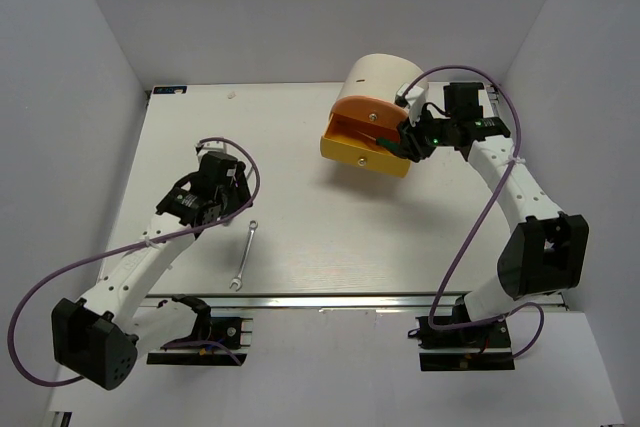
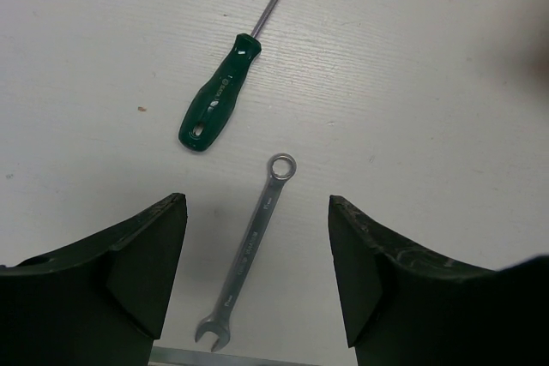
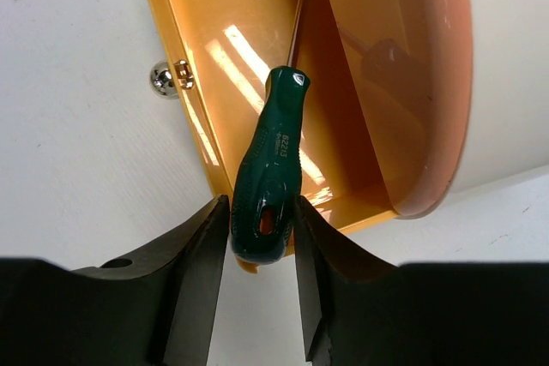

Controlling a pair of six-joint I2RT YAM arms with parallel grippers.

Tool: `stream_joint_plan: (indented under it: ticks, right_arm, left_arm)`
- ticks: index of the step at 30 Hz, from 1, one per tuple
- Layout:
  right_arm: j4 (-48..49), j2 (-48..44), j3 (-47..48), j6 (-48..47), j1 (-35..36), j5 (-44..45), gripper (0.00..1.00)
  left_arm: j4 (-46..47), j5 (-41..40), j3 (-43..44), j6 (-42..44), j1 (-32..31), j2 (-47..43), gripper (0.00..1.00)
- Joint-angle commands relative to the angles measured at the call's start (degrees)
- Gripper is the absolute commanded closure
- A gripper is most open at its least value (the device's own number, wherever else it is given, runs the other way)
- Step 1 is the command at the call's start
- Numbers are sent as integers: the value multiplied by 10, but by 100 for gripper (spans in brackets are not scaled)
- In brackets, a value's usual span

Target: Sort the tools into containers

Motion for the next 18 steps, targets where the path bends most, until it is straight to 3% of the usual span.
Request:
stream_joint_plan:
  ticks: [1,11,18]
  right_arm:
    - [6,11,20,21,-2,-6,58]
    - [22,23,15,38,2,22,60]
    - [42,18,3,75,8,51,82]
  left_arm:
    - [-8,4,-11,-9,3,-24,23]
    - [-9,2,-11,-10,3,-27,23]
    - [-4,5,-10,-10,3,-26,23]
